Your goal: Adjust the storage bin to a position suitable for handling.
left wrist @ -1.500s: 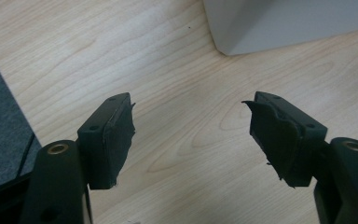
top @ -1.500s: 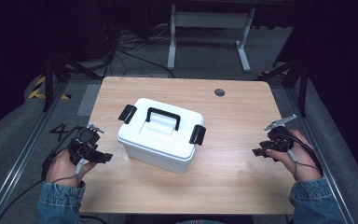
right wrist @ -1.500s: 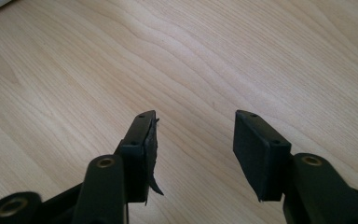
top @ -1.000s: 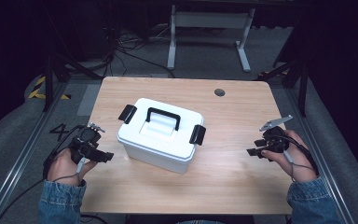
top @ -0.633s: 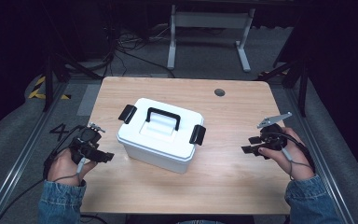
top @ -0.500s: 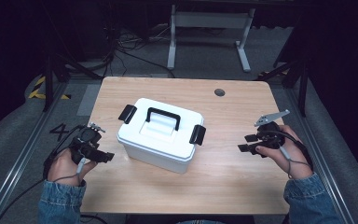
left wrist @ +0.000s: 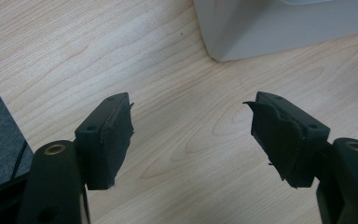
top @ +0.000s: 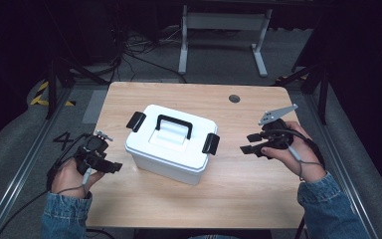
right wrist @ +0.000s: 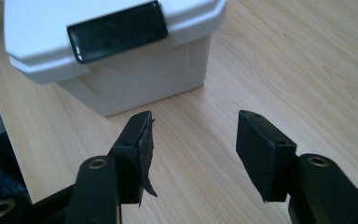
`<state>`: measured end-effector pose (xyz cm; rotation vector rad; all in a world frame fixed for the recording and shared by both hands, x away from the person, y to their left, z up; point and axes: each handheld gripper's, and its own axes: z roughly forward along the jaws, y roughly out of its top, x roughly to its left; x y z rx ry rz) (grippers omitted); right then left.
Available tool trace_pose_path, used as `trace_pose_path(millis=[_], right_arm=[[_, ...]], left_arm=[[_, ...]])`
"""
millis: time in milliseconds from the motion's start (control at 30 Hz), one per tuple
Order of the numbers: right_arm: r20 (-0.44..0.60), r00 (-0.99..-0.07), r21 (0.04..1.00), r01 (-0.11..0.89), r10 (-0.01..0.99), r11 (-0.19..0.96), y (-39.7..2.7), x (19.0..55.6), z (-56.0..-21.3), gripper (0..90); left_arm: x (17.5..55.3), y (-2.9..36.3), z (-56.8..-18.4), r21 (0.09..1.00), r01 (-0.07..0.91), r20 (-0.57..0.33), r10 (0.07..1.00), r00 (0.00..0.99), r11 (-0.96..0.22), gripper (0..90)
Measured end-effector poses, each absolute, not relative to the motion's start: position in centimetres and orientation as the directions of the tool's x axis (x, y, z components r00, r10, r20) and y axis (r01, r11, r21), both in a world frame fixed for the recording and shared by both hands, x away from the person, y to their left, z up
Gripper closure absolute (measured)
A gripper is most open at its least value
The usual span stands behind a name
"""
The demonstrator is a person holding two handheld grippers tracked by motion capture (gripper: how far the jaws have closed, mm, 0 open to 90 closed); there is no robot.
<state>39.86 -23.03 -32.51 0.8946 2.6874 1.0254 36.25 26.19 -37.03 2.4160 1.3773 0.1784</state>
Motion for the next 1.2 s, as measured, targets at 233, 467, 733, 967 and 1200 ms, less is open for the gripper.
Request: trace_pose_path(millis=[233, 467, 733, 967, 1200], right_arm=[[0.102, -0.836, 0.661, 0.462, 0.539, 0.591, -21.0, 40.2, -31.4, 47.3], [0.092, -0.857, 0.665, 0.432, 0.507, 0.609, -19.0, 40.6, -30.6, 47.5], [0.084, -0.881, 0.668, 0.396, 0.465, 0.630, -15.9, 41.4, -29.8, 47.4], [0.087, -0.896, 0.675, 0.375, 0.436, 0.635, -13.1, 42.4, -29.7, 47.4], [0.106, -0.900, 0.668, 0.379, 0.422, 0.640, -10.7, 43.5, -30.3, 48.1]], left_arm=[[36.3, 26.1, -37.1, 0.359, 0.800, -0.051, 0.846, 0.531, -0.480, 28.4], [36.3, 25.9, -37.1, 0.354, 0.800, -0.052, 0.844, 0.534, -0.484, 28.2], [36.4, 26.0, -37.2, 0.351, 0.801, -0.052, 0.845, 0.533, -0.484, 27.8], [36.5, 25.9, -37.3, 0.347, 0.807, -0.062, 0.847, 0.528, -0.478, 27.3], [36.6, 25.9, -37.3, 0.346, 0.804, -0.062, 0.844, 0.533, -0.483, 27.3]])
